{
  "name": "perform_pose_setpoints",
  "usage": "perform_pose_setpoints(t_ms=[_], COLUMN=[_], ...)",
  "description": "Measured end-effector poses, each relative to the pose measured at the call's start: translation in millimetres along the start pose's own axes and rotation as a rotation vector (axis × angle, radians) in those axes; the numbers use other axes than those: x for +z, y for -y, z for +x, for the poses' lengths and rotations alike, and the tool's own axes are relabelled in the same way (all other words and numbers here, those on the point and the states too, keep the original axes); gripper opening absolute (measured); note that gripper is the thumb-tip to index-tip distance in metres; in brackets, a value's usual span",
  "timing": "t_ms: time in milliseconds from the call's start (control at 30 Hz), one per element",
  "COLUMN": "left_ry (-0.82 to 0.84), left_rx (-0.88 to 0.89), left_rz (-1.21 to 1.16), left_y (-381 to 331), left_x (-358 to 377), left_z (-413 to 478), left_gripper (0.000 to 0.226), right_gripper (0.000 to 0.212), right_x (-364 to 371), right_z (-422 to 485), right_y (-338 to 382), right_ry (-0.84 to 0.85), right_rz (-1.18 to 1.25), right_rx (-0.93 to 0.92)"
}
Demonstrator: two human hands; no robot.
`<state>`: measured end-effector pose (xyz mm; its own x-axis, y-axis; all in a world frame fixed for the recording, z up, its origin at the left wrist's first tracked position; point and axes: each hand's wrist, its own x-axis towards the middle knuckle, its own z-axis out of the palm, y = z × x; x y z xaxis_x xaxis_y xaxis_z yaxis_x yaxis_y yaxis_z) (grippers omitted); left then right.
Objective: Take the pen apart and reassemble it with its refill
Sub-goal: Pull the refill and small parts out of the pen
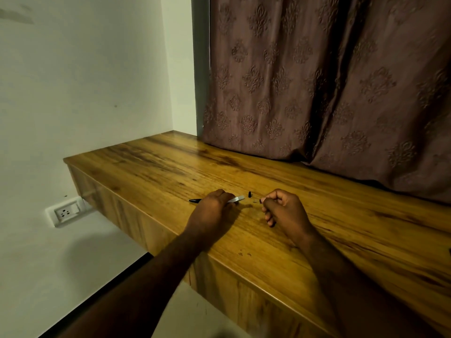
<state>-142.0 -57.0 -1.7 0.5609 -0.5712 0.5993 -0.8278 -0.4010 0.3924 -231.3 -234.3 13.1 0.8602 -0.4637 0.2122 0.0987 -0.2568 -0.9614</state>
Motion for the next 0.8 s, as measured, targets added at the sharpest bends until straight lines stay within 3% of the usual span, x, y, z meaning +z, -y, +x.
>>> perform_pose_setpoints(t_ms=[100, 233, 433, 800], left_ry=[-0.046, -0.069, -0.074, -0.042], left_rx=[-0.051, -0.072, -0.086, -0.074], left_rz=[0.028, 0.032, 0.062, 0.078], left_y=[3.8, 5.0, 3.1, 1.4], left_x=[-0.4, 0.5, 1.8, 2.0], left_z=[1.2, -0.2, 2.2, 1.0], left_gripper=[0.026, 0.023, 0.022, 0.021], right_gripper=[0.003, 0.012, 0.023, 0.015], right_x=[5.5, 14.8, 11.9, 13.6], right_z=[-2.9, -9.8, -4.1, -10.1], right_y=[-2.3, -3.5, -5.3, 0.0], right_ry=[0.075, 0.165, 0.197, 0.185], right_rz=[-0.236, -0.440, -0.579, -0.659], right_rx=[-0.065, -0.153, -0.182, -0.232])
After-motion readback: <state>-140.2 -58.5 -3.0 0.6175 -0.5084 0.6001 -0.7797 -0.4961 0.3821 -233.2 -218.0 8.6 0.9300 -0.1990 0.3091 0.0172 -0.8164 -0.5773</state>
